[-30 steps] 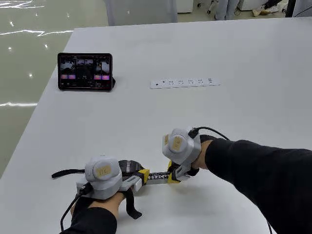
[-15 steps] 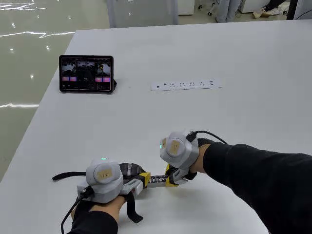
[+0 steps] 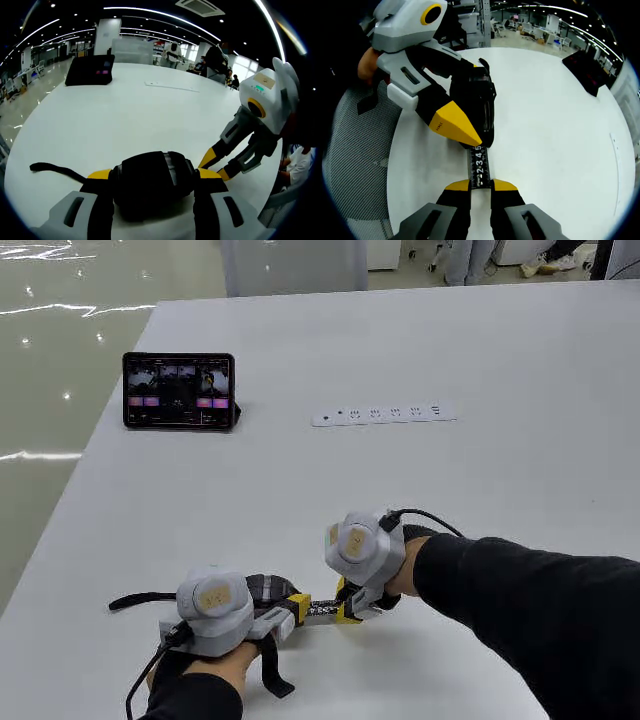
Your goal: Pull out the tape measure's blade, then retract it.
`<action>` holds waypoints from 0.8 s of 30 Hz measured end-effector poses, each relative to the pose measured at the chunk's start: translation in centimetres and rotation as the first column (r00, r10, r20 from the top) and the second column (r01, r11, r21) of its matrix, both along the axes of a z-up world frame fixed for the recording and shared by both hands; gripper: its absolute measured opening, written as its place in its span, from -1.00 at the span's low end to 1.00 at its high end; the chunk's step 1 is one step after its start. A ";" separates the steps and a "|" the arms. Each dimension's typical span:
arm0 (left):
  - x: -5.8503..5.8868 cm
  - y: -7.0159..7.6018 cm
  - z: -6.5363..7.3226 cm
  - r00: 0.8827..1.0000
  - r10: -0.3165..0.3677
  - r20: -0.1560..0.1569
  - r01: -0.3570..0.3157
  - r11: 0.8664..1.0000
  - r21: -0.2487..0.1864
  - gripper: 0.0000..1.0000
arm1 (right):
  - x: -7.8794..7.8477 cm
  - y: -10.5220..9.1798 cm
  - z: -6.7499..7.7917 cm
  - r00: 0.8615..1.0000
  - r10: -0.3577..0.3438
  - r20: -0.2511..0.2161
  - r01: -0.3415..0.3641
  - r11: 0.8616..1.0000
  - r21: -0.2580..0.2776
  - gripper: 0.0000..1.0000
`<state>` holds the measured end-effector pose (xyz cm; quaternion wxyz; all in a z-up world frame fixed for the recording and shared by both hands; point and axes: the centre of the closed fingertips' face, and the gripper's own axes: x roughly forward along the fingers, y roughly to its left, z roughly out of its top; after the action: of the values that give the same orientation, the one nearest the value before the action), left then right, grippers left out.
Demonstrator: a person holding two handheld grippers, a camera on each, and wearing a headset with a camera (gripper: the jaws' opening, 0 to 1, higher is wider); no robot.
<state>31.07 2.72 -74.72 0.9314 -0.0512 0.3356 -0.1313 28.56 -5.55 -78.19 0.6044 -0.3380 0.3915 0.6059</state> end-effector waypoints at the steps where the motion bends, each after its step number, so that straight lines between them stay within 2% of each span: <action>1: 0.0 0.0 0.0 1.000 0.000 -0.001 0.000 1.000 -0.001 0.19 | 0.0 0.1 0.0 1.000 0.001 0.001 -0.001 1.000 0.002 -0.79; 24: 0.0 0.1 0.0 1.000 -0.001 -0.004 0.001 1.000 -0.005 0.19 | 0.0 1.6 0.0 1.000 -0.004 0.004 0.004 0.999 0.034 -0.79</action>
<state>31.07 2.79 -74.72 0.9306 -0.0536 0.3370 -0.1323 28.57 -3.94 -78.24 0.6120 -0.3280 0.3806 0.6108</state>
